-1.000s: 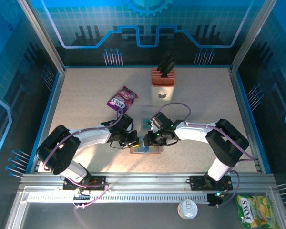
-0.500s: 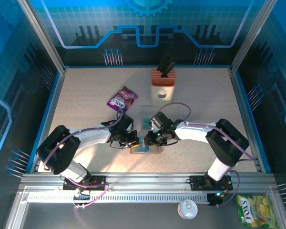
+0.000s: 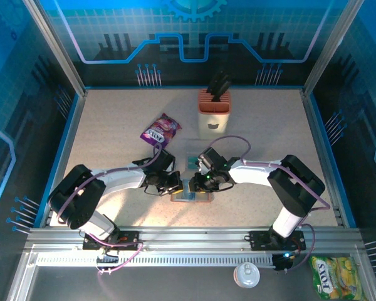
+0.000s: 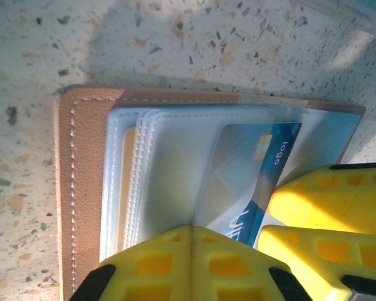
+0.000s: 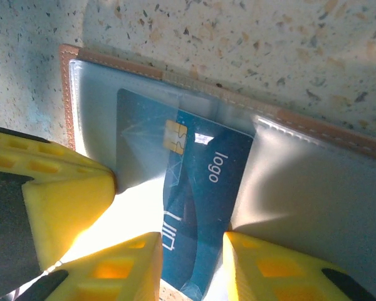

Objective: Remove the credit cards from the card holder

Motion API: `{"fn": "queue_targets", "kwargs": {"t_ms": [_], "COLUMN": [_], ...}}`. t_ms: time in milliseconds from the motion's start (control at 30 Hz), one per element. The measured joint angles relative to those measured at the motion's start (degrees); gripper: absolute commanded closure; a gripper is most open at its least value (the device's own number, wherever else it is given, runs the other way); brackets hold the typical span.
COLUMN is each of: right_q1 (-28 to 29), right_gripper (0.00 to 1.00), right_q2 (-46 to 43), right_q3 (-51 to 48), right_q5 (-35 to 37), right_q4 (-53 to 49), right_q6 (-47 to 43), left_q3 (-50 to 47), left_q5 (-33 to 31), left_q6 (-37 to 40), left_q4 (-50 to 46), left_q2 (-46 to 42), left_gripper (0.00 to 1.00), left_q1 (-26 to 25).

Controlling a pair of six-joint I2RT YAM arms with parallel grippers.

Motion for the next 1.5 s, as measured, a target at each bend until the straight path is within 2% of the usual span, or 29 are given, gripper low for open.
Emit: {"fn": "queue_targets", "kwargs": {"t_ms": [1033, 1167, 1333, 1500], "right_q1": [-2.86, -2.86, -2.86, -2.84], "right_gripper": [0.75, 0.74, 0.71, 0.71], "right_q2": [-2.43, -2.43, -2.47, -2.49], "right_q3": [-7.13, -7.13, -7.06, -6.19], "right_q5": [-8.20, -8.11, -6.82, -6.12], "right_q4": [16.24, 16.04, 12.50, 9.57], "right_q6": [7.34, 7.54, 6.86, 5.92], "left_q3": [0.00, 0.00, 0.11, 1.11], "left_q5": [0.00, 0.00, -0.33, -1.53], "left_q6": [0.02, 0.00, 0.04, 0.26], "left_q4": [0.00, -0.02, -0.92, -3.67], "left_q2": [0.00, 0.00, -0.63, -2.91], "left_gripper": [0.95, 0.94, 0.87, 0.87], "left_q1": [0.20, 0.20, 0.20, 0.20]}}
